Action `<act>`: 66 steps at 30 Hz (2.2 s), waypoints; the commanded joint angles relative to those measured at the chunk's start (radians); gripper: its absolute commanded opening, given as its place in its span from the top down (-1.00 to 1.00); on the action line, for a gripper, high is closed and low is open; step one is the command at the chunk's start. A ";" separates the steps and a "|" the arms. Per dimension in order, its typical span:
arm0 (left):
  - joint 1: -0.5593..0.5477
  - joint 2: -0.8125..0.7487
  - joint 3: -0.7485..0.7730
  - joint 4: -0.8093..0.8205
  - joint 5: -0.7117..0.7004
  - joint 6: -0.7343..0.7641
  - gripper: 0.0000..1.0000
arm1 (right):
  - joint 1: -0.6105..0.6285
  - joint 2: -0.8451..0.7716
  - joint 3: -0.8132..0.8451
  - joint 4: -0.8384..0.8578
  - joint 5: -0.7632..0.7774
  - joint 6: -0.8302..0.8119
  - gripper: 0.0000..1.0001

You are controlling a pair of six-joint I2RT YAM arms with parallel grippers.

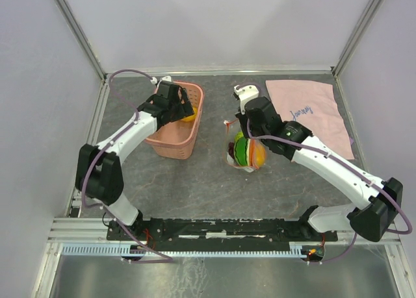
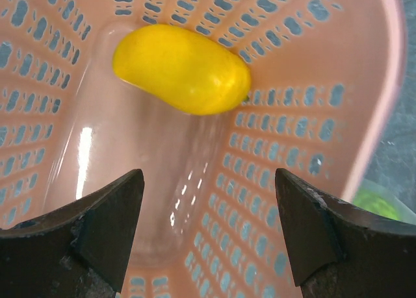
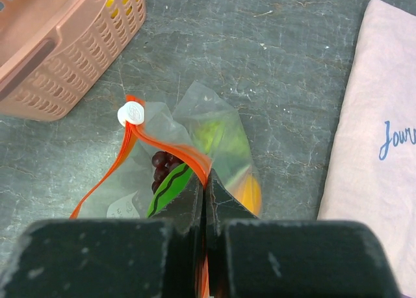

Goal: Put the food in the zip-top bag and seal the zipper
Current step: Pick up the fake fruit from the bin.

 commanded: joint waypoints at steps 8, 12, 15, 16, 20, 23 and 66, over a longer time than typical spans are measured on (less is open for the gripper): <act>0.012 0.235 0.215 0.067 -0.069 0.294 -0.78 | -0.004 -0.034 -0.024 0.069 0.004 0.003 0.97; 0.047 0.297 0.276 0.033 0.083 0.441 -0.82 | -0.003 -0.035 -0.030 0.072 -0.004 0.004 0.97; 0.069 0.350 0.338 -0.025 0.161 0.513 -0.82 | -0.004 -0.034 -0.030 0.074 -0.011 0.005 0.97; 0.072 0.365 0.354 -0.041 0.173 0.536 -0.83 | -0.004 -0.033 -0.031 0.075 -0.014 0.005 0.97; 0.077 0.413 0.402 -0.104 0.225 0.598 -0.84 | -0.004 -0.031 -0.033 0.078 -0.018 0.011 0.97; 0.079 0.433 0.407 -0.135 0.260 0.609 -0.84 | -0.003 -0.031 -0.035 0.080 -0.025 0.014 0.97; 0.046 0.467 0.434 -0.239 -0.253 -0.458 -0.84 | -0.004 -0.056 -0.067 0.081 -0.030 0.012 0.97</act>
